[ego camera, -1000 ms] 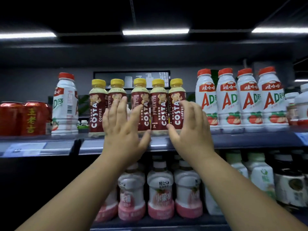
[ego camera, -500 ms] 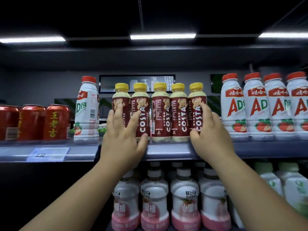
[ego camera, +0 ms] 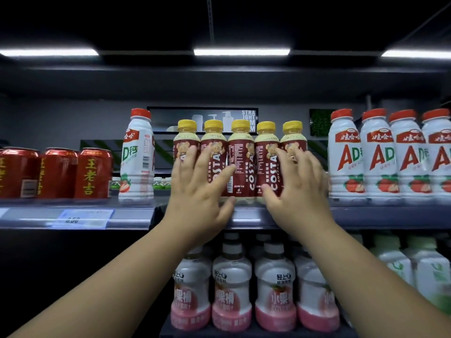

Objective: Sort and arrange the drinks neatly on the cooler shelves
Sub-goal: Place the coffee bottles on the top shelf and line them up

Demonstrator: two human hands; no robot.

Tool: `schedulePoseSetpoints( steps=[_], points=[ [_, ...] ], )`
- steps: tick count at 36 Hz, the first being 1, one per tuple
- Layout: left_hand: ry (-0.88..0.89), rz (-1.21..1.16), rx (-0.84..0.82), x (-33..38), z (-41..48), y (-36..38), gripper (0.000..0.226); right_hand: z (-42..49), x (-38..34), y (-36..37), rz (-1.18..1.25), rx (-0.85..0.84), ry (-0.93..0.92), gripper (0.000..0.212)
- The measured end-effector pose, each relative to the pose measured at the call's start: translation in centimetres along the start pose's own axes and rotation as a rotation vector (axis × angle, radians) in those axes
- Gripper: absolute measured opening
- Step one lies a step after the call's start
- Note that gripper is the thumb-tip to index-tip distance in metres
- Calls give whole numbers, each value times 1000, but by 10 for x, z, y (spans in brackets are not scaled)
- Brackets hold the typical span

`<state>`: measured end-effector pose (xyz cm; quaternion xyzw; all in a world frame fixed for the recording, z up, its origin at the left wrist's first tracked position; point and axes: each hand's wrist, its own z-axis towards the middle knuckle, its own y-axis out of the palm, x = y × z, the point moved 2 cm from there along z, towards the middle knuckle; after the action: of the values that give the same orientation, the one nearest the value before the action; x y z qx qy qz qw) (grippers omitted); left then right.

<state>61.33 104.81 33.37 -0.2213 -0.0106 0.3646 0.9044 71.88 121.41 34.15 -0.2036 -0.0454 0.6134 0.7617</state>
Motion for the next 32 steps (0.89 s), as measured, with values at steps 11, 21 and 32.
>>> schedulePoseSetpoints(
  steps=[11,21,32],
  points=[
    [-290,-139,-12,32,24,12,69,9,-2,6,94,102,150,83],
    [-239,-99,118,36,18,22,63,10,23,10,293,73,162,90],
    [-304,-94,43,37,19,21,83,9,20,13,204,50,143,91]
  ],
)
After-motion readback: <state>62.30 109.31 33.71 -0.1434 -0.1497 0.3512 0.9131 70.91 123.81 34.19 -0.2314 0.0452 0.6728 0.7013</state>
